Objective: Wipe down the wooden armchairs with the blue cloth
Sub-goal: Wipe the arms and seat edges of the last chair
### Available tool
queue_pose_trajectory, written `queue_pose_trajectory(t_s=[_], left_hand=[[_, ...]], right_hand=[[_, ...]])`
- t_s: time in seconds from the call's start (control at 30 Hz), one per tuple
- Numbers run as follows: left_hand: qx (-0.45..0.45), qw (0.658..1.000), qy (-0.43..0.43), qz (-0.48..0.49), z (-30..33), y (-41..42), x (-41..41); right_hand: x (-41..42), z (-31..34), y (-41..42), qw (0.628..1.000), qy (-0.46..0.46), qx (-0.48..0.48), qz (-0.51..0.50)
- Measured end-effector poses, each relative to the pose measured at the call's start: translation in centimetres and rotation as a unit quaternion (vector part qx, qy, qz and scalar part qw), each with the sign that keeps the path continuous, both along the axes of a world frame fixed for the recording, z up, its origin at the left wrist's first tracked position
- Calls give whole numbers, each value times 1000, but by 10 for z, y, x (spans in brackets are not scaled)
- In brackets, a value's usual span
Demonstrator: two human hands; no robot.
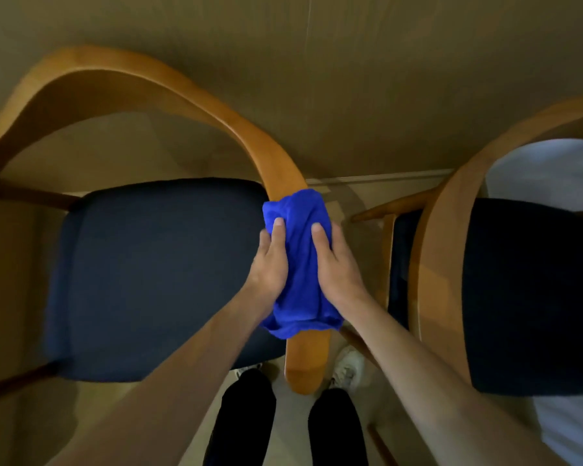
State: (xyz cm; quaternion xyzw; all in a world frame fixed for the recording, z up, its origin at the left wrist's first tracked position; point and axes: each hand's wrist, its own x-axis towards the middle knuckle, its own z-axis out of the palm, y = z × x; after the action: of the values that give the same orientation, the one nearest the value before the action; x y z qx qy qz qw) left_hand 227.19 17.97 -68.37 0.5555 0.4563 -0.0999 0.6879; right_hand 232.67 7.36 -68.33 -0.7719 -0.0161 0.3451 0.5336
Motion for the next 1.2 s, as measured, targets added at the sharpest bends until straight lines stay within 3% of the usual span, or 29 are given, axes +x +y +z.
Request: queue_pose_trajectory(t_s=[0.33, 0.5, 0.67, 0.73, 0.93, 1.1, 1.2], left_hand=[[60, 992, -110, 6, 6, -67, -107], [144, 984, -88, -51, -2, -74, -137], [130, 988, -65, 50, -9, -22, -103], [145, 988, -29, 49, -8, 4, -90], [230, 973, 18, -10, -8, 45, -94], [256, 957, -23, -137, -12, 29, -105], [267, 955, -21, -128, -15, 31, -98]], right_hand=[[-121, 8, -54, 998, -32, 6, -53], [-131, 18, -54, 989, -115, -84, -33], [-137, 25, -26, 960, -208, -187, 24], [-142, 22, -22, 943, -224, -241, 52], [-89, 12, -3, 908, -258, -315, 99], [-16, 9, 37, 874, -332, -318, 157], [4, 6, 48, 867, -341, -318, 177]])
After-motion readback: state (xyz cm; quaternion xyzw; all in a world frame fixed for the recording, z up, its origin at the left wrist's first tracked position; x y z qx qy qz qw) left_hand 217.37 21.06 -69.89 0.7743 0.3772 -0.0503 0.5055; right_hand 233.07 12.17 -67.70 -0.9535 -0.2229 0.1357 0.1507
